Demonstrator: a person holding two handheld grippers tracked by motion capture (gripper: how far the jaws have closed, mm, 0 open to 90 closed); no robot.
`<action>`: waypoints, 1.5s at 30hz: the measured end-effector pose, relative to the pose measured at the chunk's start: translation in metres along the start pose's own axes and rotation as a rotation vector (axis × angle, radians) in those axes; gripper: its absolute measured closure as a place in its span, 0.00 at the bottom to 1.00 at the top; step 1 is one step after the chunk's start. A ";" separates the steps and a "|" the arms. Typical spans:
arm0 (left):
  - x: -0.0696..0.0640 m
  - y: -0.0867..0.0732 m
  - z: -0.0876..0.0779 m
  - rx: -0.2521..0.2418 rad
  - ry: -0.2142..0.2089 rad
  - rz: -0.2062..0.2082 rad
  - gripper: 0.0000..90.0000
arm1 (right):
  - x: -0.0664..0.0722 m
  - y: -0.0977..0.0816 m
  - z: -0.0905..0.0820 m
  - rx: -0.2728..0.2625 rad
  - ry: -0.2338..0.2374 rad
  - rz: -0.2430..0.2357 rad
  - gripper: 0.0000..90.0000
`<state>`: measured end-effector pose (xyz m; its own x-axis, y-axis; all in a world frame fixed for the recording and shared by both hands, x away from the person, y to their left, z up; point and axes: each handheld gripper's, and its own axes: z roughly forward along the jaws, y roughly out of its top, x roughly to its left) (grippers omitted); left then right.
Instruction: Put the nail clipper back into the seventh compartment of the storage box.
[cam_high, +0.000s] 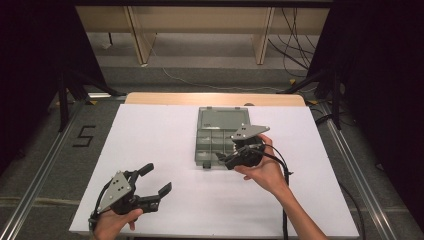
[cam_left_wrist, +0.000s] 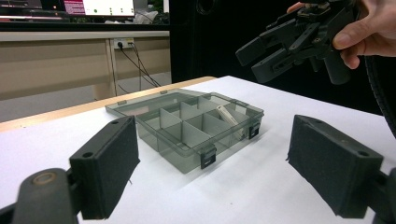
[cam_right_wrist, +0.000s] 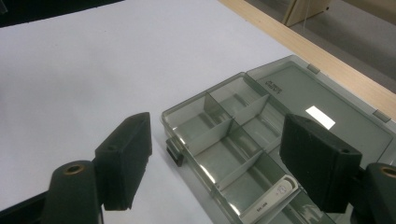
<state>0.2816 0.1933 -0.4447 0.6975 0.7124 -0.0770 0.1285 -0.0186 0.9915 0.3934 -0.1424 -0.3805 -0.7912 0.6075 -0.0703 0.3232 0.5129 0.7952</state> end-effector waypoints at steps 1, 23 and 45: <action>0.000 0.000 0.000 0.000 -0.001 0.001 0.17 | 0.001 0.000 -0.001 -0.001 0.000 -0.003 0.29; -0.001 0.000 0.001 0.002 -0.005 -0.002 0.17 | 0.014 -0.011 -0.016 -0.126 0.016 0.013 0.26; -0.001 -0.001 0.001 0.007 -0.010 0.000 0.17 | 0.017 -0.037 -0.029 -0.207 0.026 0.064 0.24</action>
<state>0.2815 0.1917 -0.4453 0.7042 0.7057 -0.0780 0.1335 -0.0237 0.9908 0.3528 -0.1683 -0.3942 -0.7863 0.6178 -0.0020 0.2623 0.3368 0.9043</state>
